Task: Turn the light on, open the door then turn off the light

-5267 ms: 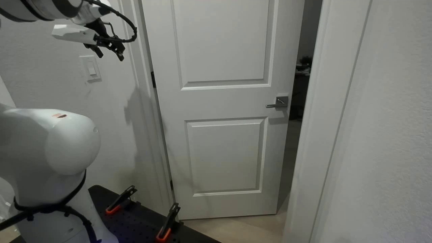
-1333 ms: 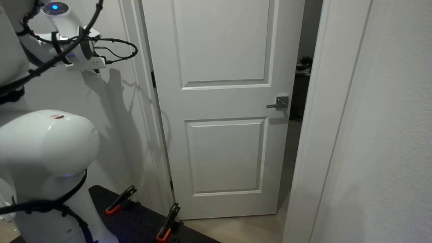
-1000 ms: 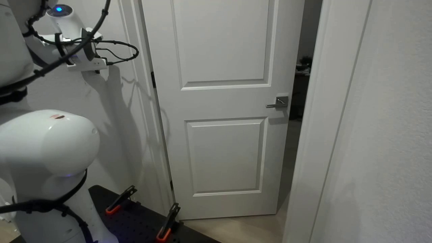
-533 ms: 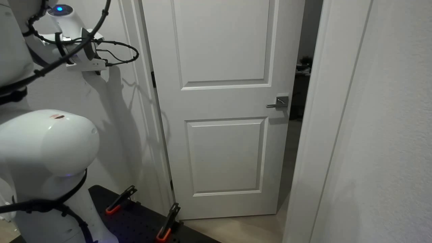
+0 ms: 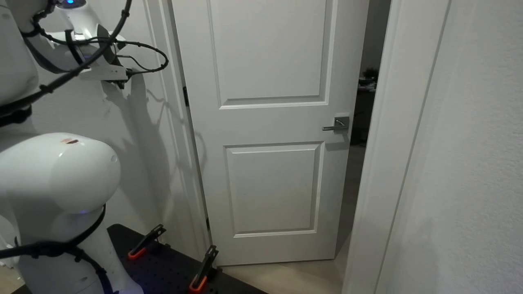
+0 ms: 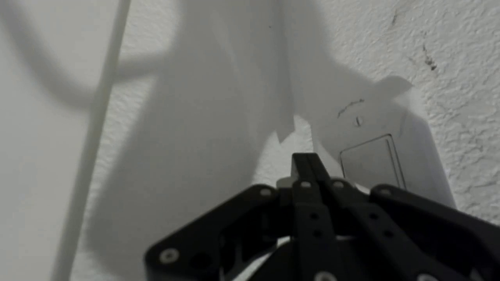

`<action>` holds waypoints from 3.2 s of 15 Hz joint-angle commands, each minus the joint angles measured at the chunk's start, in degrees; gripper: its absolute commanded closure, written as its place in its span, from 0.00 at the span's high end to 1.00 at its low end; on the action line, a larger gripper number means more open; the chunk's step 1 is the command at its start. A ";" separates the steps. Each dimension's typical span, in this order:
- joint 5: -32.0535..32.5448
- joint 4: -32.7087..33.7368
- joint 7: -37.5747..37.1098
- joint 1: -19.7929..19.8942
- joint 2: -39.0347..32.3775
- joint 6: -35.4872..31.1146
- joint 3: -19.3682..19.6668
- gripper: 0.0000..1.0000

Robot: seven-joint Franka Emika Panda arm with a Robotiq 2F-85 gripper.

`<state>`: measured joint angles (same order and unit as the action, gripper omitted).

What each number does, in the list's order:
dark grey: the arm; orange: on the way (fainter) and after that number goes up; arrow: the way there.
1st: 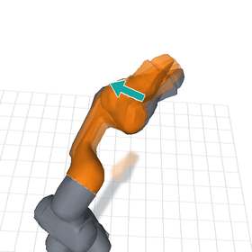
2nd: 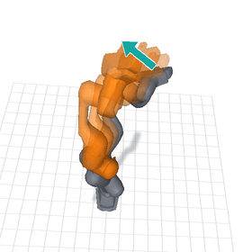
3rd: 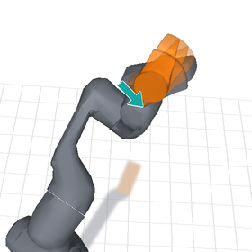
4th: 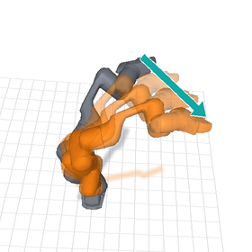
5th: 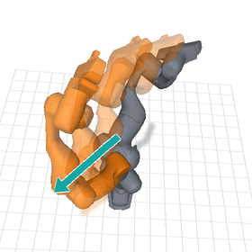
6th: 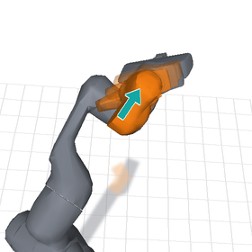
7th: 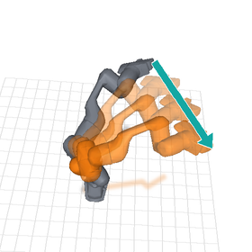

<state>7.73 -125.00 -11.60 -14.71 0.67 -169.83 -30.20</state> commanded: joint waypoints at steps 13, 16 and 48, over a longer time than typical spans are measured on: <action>-15.31 7.17 2.72 -6.80 -0.73 13.36 5.04 0.00; -19.49 7.31 3.26 -7.07 -0.59 14.67 5.31 0.00; -41.35 3.04 7.89 -6.60 0.79 19.11 6.92 0.00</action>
<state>-40.62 -119.79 2.83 -20.95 -0.90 -154.72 -24.28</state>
